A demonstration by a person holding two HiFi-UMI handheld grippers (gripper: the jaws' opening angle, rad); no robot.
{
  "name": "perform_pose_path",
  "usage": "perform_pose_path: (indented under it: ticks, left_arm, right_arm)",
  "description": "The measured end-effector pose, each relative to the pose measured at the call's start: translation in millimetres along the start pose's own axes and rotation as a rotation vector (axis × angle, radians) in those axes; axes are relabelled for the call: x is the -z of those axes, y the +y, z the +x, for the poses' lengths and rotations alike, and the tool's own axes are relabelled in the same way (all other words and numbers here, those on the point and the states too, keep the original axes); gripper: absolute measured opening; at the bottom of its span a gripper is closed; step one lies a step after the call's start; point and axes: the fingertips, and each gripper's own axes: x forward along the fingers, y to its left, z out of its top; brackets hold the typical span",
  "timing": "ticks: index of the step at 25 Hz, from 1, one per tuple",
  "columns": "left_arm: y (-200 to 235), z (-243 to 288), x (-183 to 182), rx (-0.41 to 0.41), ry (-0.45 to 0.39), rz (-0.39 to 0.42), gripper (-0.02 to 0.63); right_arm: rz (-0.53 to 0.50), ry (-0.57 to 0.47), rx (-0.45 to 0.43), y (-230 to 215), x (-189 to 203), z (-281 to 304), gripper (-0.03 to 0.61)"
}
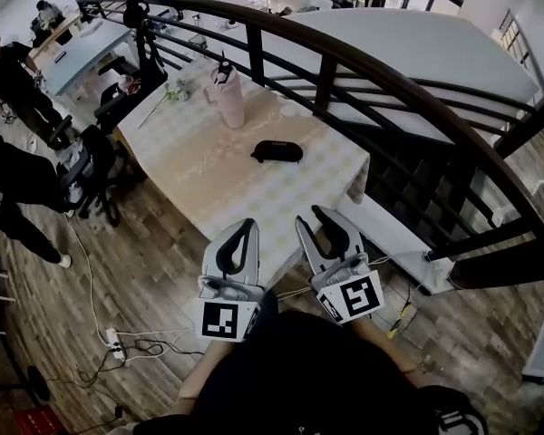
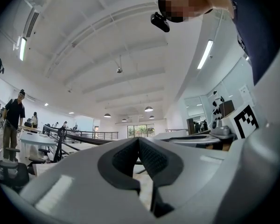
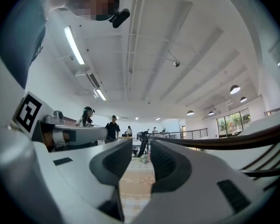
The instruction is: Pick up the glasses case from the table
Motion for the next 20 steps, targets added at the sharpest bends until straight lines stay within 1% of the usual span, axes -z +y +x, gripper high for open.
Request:
perform_pose_path:
  ticks: [3, 8, 15, 20]
  left_arm:
    - [23, 20, 11, 0.02, 0.047, -0.017, 0.012]
    - [62, 54, 24, 0.055, 0.058, -0.035, 0.012]
    - [110, 97, 46, 0.135, 0.097, -0.077, 0.012]
    - [127, 121, 67, 0.217, 0.139, -0.096, 0.012]
  right_arm:
    - [-0.005, 0.017, 0.005, -5, 11, 31, 0.091]
    - [-0.021, 0.046, 0.026, -15, 25, 78, 0.103]
    - [-0.026, 0.106, 0.094, -30, 46, 135, 0.117]
    - [-0.05, 0.153, 0.145, -38, 62, 158, 0.126]
